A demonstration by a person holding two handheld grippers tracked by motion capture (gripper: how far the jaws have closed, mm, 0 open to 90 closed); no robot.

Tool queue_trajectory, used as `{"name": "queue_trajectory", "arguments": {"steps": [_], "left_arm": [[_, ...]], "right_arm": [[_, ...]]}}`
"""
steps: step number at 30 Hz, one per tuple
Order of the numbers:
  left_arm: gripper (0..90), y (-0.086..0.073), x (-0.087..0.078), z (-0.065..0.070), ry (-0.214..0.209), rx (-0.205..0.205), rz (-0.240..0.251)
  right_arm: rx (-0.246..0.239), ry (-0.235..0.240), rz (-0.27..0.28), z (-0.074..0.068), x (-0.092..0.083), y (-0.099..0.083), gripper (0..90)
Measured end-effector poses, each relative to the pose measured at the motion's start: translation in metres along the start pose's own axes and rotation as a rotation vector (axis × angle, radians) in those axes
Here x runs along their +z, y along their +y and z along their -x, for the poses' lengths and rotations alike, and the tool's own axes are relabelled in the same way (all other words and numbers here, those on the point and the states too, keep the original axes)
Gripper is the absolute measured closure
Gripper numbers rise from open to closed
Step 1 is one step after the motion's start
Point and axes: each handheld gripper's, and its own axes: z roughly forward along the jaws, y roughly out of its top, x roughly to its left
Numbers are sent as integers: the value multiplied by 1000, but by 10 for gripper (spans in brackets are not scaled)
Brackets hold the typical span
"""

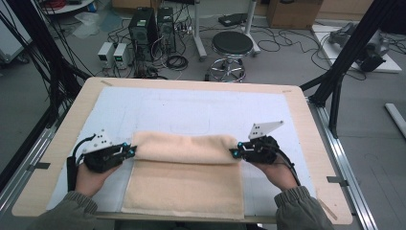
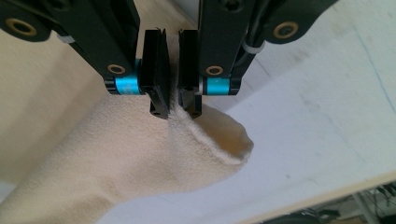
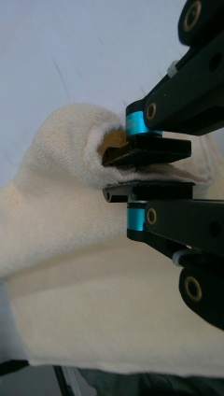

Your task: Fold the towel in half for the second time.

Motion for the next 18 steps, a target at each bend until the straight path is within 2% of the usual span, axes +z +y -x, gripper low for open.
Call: {"name": "queue_trajectory", "arguments": {"steps": [5, 8, 13, 14, 18], "left_arm": [[801, -16, -9, 7, -33, -1, -46], [782, -23, -16, 7, -29, -5, -75], [680, -28, -28, 3, -16, -26, -68], [647, -26, -28, 3, -14, -30, -63], [560, -17, -22, 0, -5, -29, -54]], "right_arm": [[23, 29, -45, -11, 9, -29, 780], [43, 37, -30, -12, 9, -39, 733], [52, 2, -10, -14, 1, -43, 599], [52, -6, -2, -14, -2, -43, 556], [66, -45, 19, -10, -8, -39, 480]]}}
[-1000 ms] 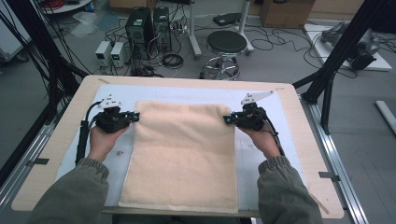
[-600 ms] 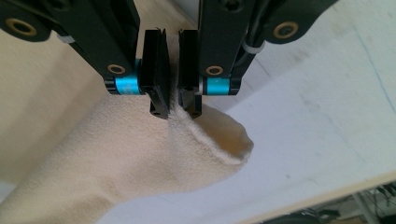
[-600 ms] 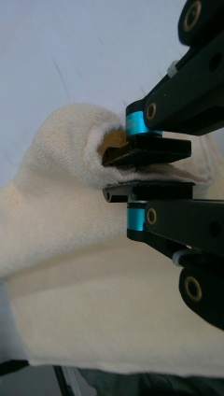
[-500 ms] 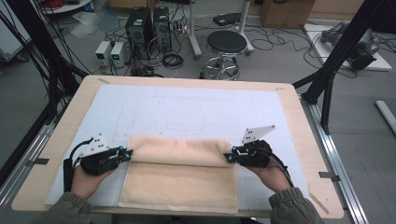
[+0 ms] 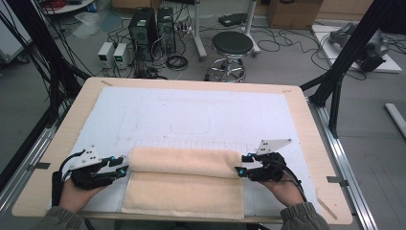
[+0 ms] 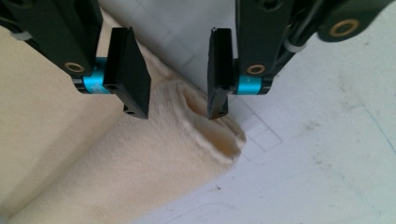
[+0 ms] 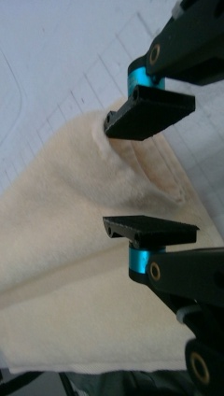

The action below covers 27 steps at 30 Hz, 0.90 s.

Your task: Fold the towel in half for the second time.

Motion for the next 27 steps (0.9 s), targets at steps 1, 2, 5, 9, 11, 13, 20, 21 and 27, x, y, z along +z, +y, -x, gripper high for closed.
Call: {"name": "queue_trajectory", "arguments": {"steps": [1, 2, 5, 9, 11, 13, 20, 21, 27], "left_arm": [[523, 2, 2, -1, 4, 1, 2], [506, 5, 4, -1, 5, 1, 5], [468, 14, 10, -4, 4, 5, 15], [440, 24, 19, -9, -2, 12, 16], [428, 27, 24, -10, -5, 11, 11], [411, 30, 30, -13, -12, 9, 0], [387, 31, 48, -21, -51, -26, -61], [414, 30, 49, -23, -72, -27, -76], [748, 28, 43, -20, -110, -5, -64]], "right_arm": [[6, -8, 4, 1, -1, 2, 463], [6, -15, 2, 1, -1, 3, 449], [-2, -35, 16, 6, -1, 8, 431], [17, -44, 26, 15, -1, 13, 425], [18, -31, 23, 18, 2, 15, 421], [15, -14, 18, 20, 9, 19, 412], [19, 25, -34, 29, 33, 27, 415], [23, 31, -44, 30, 35, 27, 434], [-29, 111, -76, 24, 37, 28, 736]]}}
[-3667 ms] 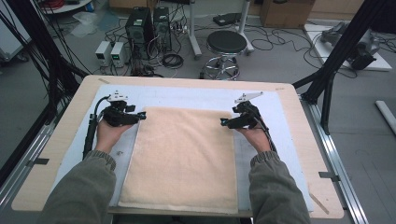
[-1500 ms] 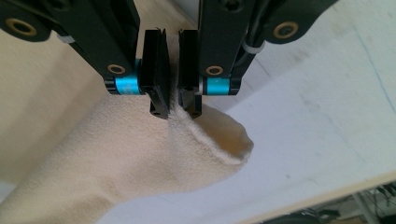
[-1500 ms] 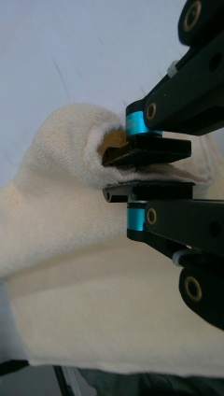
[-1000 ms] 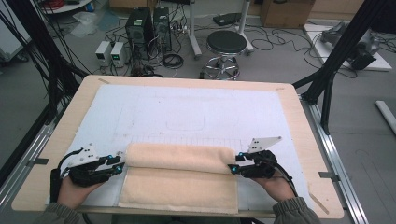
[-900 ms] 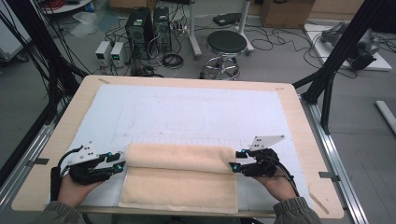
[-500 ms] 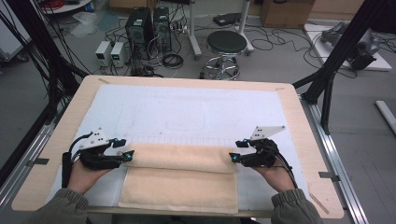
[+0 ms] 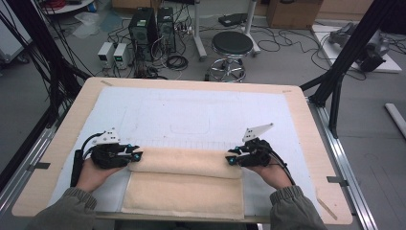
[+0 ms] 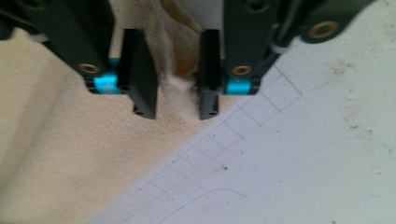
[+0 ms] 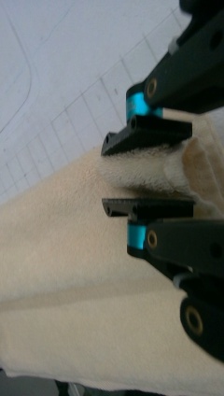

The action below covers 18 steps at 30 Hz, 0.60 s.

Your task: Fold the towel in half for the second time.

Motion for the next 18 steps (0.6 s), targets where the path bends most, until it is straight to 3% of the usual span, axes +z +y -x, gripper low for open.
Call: {"name": "queue_trajectory", "arguments": {"steps": [2, 8, 14, 18], "left_arm": [[800, 0, -3, 2, 5, 8, 10], [827, -2, -23, 14, 5, 50, 46], [838, -5, -47, 37, 8, 101, 98], [839, -13, -65, 55, -17, 127, 111]], "right_arm": [[-17, 12, 8, -3, -2, 0, 782], [-44, 30, 35, -16, -14, 1, 807], [-92, 31, 85, -40, -34, 0, 814], [-131, 41, 103, -63, -49, -5, 816]]}}
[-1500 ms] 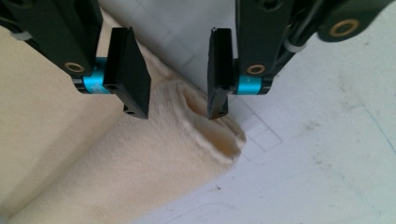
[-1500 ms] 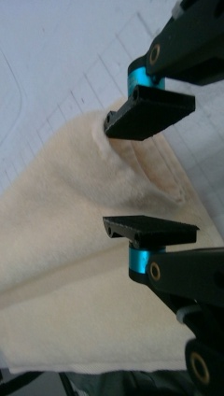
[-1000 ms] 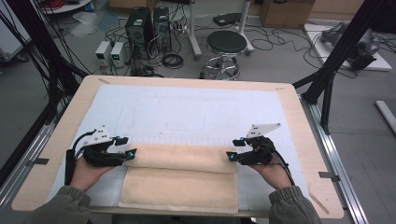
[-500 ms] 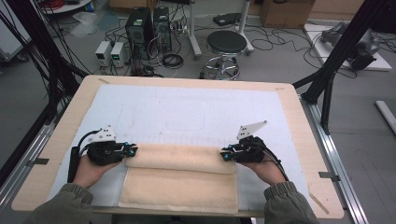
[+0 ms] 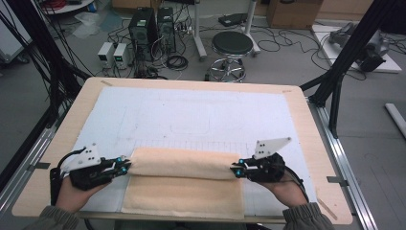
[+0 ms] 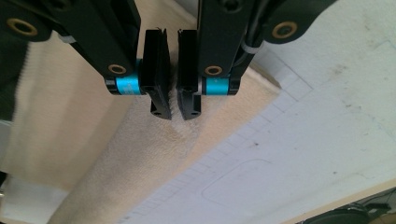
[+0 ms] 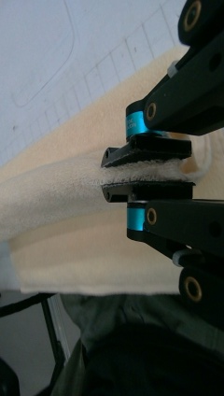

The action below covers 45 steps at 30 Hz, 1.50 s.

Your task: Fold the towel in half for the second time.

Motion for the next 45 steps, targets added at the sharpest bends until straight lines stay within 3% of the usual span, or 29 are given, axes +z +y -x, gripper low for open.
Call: {"name": "queue_trajectory", "arguments": {"steps": [3, 6, 12, 17, 25, 28, 35, 37, 41, 43, 45], "left_arm": [[827, -5, -12, 12, -41, 14, 6], [729, -9, -21, 21, -77, 11, 15], [651, -11, -16, 17, -58, -2, 12], [603, -10, 7, 3, -22, -13, -7], [468, -2, 49, -27, 86, -18, -69], [431, -3, 63, -39, 109, -46, -89], [381, -15, 82, -57, 99, -133, -178], [398, -18, 84, -59, 67, -157, -192], [563, -19, 84, -58, 24, -167, -192], [646, -18, 83, -56, 20, -164, -197], [707, -18, 83, -54, 28, -157, -196]], "right_arm": [[-19, 32, 11, -18, -10, -3, 801], [-29, 60, 10, -29, -15, -8, 741], [8, 67, 37, -24, -15, -14, 677], [15, -10, -6, -7, -2, -14, 606], [89, -119, -32, 37, 23, -14, 478], [101, -131, -70, 48, 34, -15, 436], [141, -139, -135, 65, 56, -27, 382], [160, -119, -135, 68, 60, -30, 408], [192, -47, -115, 71, 62, -36, 550], [215, -22, -111, 70, 61, -37, 613], [207, -9, -108, 70, 60, -37, 685]]}}
